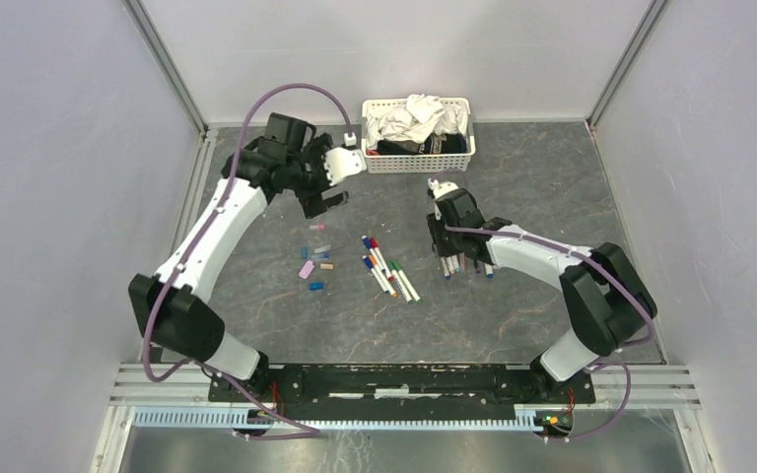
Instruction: Open the pen caps
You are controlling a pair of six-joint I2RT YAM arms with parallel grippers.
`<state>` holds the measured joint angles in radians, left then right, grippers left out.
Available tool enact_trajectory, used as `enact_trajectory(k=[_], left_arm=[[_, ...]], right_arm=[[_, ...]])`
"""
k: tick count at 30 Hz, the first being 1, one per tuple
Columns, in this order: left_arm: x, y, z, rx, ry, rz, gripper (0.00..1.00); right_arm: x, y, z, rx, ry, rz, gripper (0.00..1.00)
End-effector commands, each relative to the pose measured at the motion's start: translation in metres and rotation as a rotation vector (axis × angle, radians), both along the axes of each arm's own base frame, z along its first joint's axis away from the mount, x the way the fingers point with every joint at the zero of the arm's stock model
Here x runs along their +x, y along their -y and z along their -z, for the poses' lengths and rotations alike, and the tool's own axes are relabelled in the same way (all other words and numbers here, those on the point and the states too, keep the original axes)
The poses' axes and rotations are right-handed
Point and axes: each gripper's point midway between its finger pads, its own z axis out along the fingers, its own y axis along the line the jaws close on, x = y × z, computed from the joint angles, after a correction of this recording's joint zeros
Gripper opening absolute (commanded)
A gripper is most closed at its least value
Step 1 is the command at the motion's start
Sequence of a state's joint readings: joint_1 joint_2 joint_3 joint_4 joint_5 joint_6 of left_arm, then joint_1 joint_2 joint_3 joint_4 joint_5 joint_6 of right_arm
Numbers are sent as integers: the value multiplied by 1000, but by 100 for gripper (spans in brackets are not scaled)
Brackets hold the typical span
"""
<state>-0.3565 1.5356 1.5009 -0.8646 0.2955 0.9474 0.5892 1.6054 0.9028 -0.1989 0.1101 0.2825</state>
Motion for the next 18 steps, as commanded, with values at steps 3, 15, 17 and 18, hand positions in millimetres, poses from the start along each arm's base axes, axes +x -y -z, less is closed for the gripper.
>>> enact_trajectory(k=[3, 15, 17, 18], left_arm=[[-13, -23, -55, -21, 128, -129, 100], [-31, -33, -86, -203, 105, -268, 100], [-37, -33, -84, -214, 91, -272, 100], [-40, -32, -84, -221, 87, -272, 100]], right_arm=[[8, -20, -62, 42, 126, -63, 38], [-53, -88, -39, 36, 111, -401, 35], [-61, -93, -30, 41, 94, -424, 34], [-64, -94, -26, 39, 89, -430, 33]])
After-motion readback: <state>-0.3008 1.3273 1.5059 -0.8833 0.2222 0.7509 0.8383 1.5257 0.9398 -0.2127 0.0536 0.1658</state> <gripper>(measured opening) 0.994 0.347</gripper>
